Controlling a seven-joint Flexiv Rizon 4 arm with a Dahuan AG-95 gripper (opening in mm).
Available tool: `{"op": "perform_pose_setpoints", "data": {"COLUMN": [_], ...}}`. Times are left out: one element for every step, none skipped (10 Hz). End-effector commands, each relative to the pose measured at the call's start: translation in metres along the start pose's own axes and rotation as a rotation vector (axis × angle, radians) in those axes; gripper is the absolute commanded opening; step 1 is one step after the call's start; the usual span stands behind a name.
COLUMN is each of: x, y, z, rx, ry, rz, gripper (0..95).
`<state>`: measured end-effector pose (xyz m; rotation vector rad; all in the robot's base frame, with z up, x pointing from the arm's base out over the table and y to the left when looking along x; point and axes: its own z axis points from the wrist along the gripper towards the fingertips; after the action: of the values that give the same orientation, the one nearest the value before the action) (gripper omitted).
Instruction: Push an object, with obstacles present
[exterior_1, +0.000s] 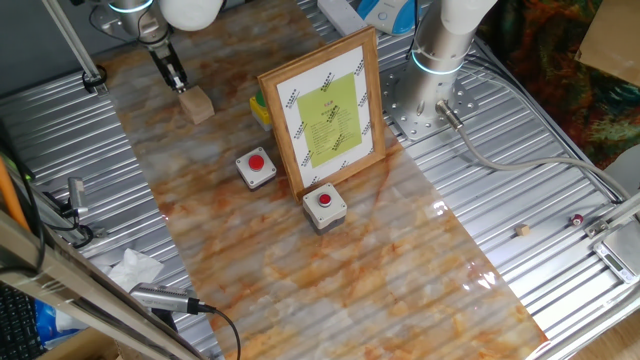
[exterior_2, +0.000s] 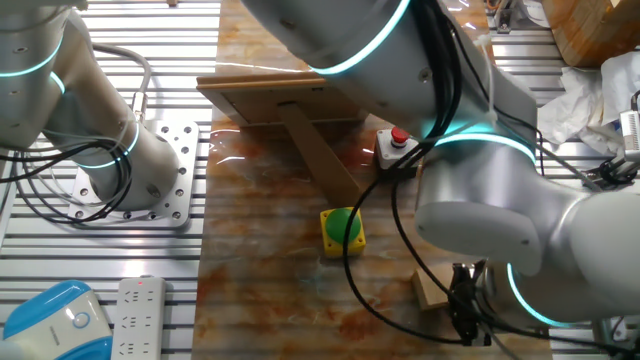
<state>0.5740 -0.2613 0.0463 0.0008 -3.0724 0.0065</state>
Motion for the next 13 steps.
{"op": "perform_pose_setpoints", "data": {"x": [-0.001, -0.001, -0.001, -0.002, -0.002, -0.002, -0.003, -0.004, -0.004, -0.004, -0.005, -0.006, -0.007], "y": [0.005, 0.009, 0.01, 0.013, 0.016, 0.019, 0.021, 0.025, 0.027, 0.028, 0.024, 0.02, 0.016], "z": [-0.001, -0.001, -0.001, -0.001, -0.001, -0.001, -0.001, -0.002, -0.003, -0.002, -0.002, -0.003, -0.004], "rx": [-0.005, -0.002, -0.003, -0.006, -0.003, -0.006, -0.009, -0.011, -0.011, -0.008, 0.006, 0.005, 0.002], "ry": [0.0, 0.0, -0.001, -0.002, -0.006, -0.007, -0.01, -0.012, -0.014, -0.013, -0.004, 0.0, 0.006], "rz": [0.009, 0.013, 0.015, 0.021, 0.025, 0.03, 0.034, 0.042, 0.045, 0.039, 0.012, -0.002, -0.012], "gripper": [0.0, 0.0, 0.0, 0.0, 0.0, 0.0, 0.0, 0.0, 0.0, 0.0, 0.0, 0.0, 0.0]}}
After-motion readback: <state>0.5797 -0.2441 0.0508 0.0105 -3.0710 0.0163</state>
